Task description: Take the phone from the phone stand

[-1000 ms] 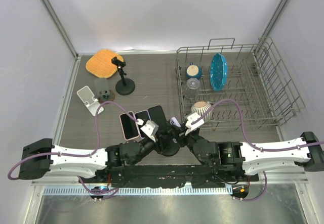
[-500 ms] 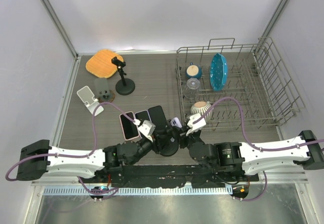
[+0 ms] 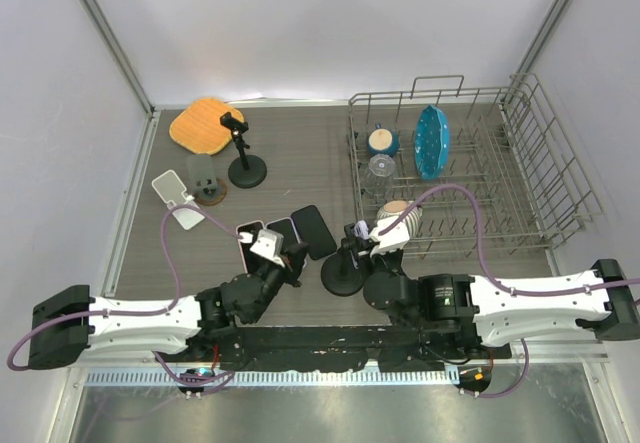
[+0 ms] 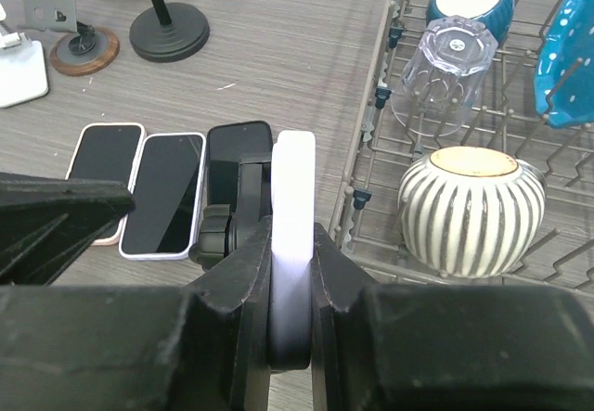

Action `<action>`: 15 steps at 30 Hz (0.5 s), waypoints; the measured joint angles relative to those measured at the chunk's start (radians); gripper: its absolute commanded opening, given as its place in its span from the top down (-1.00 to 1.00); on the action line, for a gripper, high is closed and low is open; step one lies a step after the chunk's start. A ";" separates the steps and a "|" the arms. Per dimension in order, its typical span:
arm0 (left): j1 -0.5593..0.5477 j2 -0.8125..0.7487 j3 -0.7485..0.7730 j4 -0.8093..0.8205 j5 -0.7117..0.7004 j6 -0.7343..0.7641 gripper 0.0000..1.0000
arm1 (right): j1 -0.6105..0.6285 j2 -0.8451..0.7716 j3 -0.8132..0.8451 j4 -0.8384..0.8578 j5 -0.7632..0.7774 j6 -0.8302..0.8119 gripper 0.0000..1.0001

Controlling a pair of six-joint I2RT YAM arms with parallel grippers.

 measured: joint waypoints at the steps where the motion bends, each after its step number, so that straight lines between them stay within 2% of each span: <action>1: 0.000 -0.002 -0.012 0.014 0.025 0.020 0.83 | -0.005 -0.006 -0.001 0.011 -0.015 -0.019 0.99; 3: 0.000 -0.002 -0.023 0.027 0.086 0.054 0.57 | -0.015 -0.021 -0.006 0.029 -0.053 -0.059 0.98; 4: 0.000 -0.002 -0.024 0.028 0.125 0.073 0.31 | -0.019 -0.026 -0.007 0.034 -0.071 -0.073 0.98; 5: 0.000 -0.002 -0.024 0.032 0.166 0.089 0.19 | -0.022 -0.032 -0.009 0.043 -0.093 -0.096 0.98; 6: 0.000 -0.002 -0.024 0.034 0.203 0.105 -0.01 | -0.026 -0.035 -0.010 0.051 -0.116 -0.116 0.98; 7: 0.000 -0.002 -0.024 0.035 0.243 0.117 -0.11 | -0.028 -0.037 -0.011 0.060 -0.133 -0.132 0.98; 10: 0.006 -0.002 -0.024 0.035 0.328 0.147 -0.35 | -0.040 -0.041 -0.018 0.098 -0.183 -0.185 0.98; 15: 0.011 0.017 -0.010 0.023 0.421 0.189 -0.37 | -0.050 -0.040 -0.026 0.142 -0.234 -0.237 0.98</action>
